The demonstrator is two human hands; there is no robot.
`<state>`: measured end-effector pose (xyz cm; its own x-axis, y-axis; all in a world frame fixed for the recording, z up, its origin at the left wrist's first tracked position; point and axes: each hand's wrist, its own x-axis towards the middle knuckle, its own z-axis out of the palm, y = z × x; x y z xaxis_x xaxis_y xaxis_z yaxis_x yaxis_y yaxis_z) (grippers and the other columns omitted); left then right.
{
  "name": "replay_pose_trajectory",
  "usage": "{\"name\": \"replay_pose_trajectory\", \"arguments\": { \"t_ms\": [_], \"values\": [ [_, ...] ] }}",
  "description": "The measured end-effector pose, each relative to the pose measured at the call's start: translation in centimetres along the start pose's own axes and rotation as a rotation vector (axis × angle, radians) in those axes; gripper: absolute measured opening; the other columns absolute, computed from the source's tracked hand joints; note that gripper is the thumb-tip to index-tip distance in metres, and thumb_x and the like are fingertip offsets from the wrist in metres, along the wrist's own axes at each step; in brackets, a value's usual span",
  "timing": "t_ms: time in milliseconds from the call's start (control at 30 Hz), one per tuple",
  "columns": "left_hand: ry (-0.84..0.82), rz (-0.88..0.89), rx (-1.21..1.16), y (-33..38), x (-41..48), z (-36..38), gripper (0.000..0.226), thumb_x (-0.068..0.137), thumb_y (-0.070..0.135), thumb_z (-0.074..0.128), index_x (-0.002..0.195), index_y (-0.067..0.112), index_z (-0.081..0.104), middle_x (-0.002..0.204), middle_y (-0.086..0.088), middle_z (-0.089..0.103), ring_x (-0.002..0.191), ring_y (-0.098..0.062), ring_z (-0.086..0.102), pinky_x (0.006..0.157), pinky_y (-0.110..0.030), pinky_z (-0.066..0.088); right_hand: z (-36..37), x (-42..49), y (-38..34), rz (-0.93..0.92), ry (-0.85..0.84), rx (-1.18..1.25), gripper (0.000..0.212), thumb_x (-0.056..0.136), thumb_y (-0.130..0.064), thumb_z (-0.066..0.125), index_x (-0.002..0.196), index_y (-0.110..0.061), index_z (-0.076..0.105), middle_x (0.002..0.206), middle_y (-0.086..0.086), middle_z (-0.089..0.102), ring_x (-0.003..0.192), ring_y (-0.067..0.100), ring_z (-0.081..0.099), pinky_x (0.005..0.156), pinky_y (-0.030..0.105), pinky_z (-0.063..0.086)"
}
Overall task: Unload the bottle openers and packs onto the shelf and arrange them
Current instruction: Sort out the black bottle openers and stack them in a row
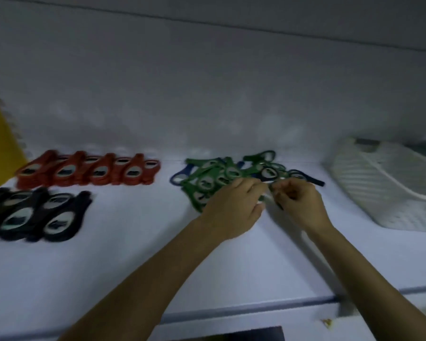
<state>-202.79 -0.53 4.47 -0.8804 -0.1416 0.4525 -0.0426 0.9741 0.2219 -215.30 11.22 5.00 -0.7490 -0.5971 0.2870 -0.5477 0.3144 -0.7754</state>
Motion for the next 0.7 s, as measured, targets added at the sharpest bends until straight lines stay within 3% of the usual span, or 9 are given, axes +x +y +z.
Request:
{"name": "replay_pose_trajectory", "arguments": {
  "t_ms": [67, 133, 200, 333, 400, 500, 567, 633, 700],
  "values": [
    [-0.008, 0.027, -0.017, 1.0, 2.3, 1.4, 0.039, 0.095, 0.023, 0.046, 0.132, 0.009, 0.049, 0.133, -0.008, 0.052, 0.121, -0.025, 0.046, 0.098, -0.035, 0.04, -1.3, -0.3, 1.2, 0.017, 0.054, -0.1, 0.017, 0.083, -0.002, 0.063, 0.086, -0.019, 0.069, 0.084, -0.002, 0.069, 0.078, 0.016, 0.06, 0.066, 0.023, 0.04],
    [-0.019, 0.041, -0.003, 1.6, 4.1, 2.7, 0.038, 0.095, 0.024, 0.045, 0.13, 0.013, 0.05, 0.13, -0.005, 0.054, 0.118, -0.023, 0.047, 0.093, -0.033, 0.041, -1.8, -0.5, 2.3, 0.015, 0.111, -0.233, 0.018, 0.083, -0.005, 0.063, 0.096, -0.013, 0.072, 0.096, 0.007, 0.07, 0.086, 0.024, 0.062, 0.071, 0.029, 0.045],
    [-0.047, 0.044, 0.025, 1.7, 4.9, 4.1, 0.037, 0.095, 0.027, 0.043, 0.13, 0.016, 0.051, 0.129, -0.001, 0.054, 0.117, -0.02, 0.047, 0.091, -0.03, 0.04, -1.7, -0.7, 3.2, 0.02, 0.096, -0.351, 0.019, 0.084, -0.009, 0.061, 0.099, -0.014, 0.073, 0.094, 0.011, 0.071, 0.088, 0.031, 0.064, 0.071, 0.037, 0.051],
    [-0.029, -0.011, -0.014, 0.9, 5.0, 5.5, 0.031, 0.093, 0.031, 0.045, 0.118, 0.019, 0.058, 0.12, 0.003, 0.058, 0.109, -0.018, 0.05, 0.083, -0.032, 0.046, -1.6, -1.0, 3.9, 0.057, 0.147, -0.321, 0.022, 0.085, -0.011, 0.062, 0.099, -0.024, 0.074, 0.09, 0.0, 0.073, 0.087, 0.022, 0.064, 0.074, 0.037, 0.052],
    [0.029, -0.002, -0.03, 0.7, 4.9, 5.7, 0.036, 0.091, 0.032, 0.05, 0.124, 0.018, 0.056, 0.123, 0.001, 0.058, 0.112, -0.018, 0.05, 0.085, -0.033, 0.047, -1.6, -1.2, 3.7, 0.089, 0.216, -0.289, 0.02, 0.086, -0.013, 0.062, 0.101, -0.024, 0.071, 0.09, -0.004, 0.073, 0.086, 0.018, 0.065, 0.074, 0.035, 0.053],
    [0.078, 0.043, -0.009, 0.7, 5.1, 5.7, 0.053, 0.09, 0.031, 0.055, 0.139, 0.015, 0.043, 0.142, -0.004, 0.046, 0.131, -0.022, 0.04, 0.104, -0.037, 0.038, -1.8, -1.5, 2.5, -0.003, 0.303, -0.096, 0.016, 0.092, -0.012, 0.058, 0.094, -0.02, 0.071, 0.085, -0.009, 0.072, 0.078, 0.008, 0.066, 0.07, 0.029, 0.053],
    [0.11, 0.03, 0.01, 0.9, 5.3, 5.5, 0.057, 0.09, 0.031, 0.058, 0.141, 0.014, 0.04, 0.145, -0.006, 0.042, 0.135, -0.024, 0.036, 0.108, -0.038, 0.032, -2.0, -1.0, 1.0, -0.06, 0.245, 0.177, 0.018, 0.094, -0.008, 0.056, 0.088, -0.019, 0.069, 0.084, -0.006, 0.072, 0.076, 0.004, 0.067, 0.067, 0.021, 0.052],
    [0.184, -0.035, -0.01, 0.8, 5.5, 5.2, 0.059, 0.086, 0.025, 0.065, 0.138, 0.01, 0.043, 0.14, -0.009, 0.047, 0.13, -0.027, 0.042, 0.104, -0.041, 0.037, -2.3, 0.2, -0.3, -0.061, 0.168, 0.375, 0.018, 0.095, -0.008, 0.054, 0.085, -0.017, 0.067, 0.079, 0.003, 0.071, 0.067, 0.005, 0.065, 0.06, 0.016, 0.049],
    [0.282, -0.104, -0.03, 0.7, 5.6, 5.1, 0.048, 0.084, 0.014, 0.067, 0.129, 0.007, 0.053, 0.125, -0.011, 0.059, 0.115, -0.03, 0.055, 0.09, -0.041, 0.047, -2.4, 1.9, -1.2, -0.028, 0.112, 0.477, 0.018, 0.097, -0.011, 0.05, 0.09, -0.016, 0.065, 0.071, 0.007, 0.071, 0.06, 0.009, 0.062, 0.056, 0.018, 0.047]
  ]
}}
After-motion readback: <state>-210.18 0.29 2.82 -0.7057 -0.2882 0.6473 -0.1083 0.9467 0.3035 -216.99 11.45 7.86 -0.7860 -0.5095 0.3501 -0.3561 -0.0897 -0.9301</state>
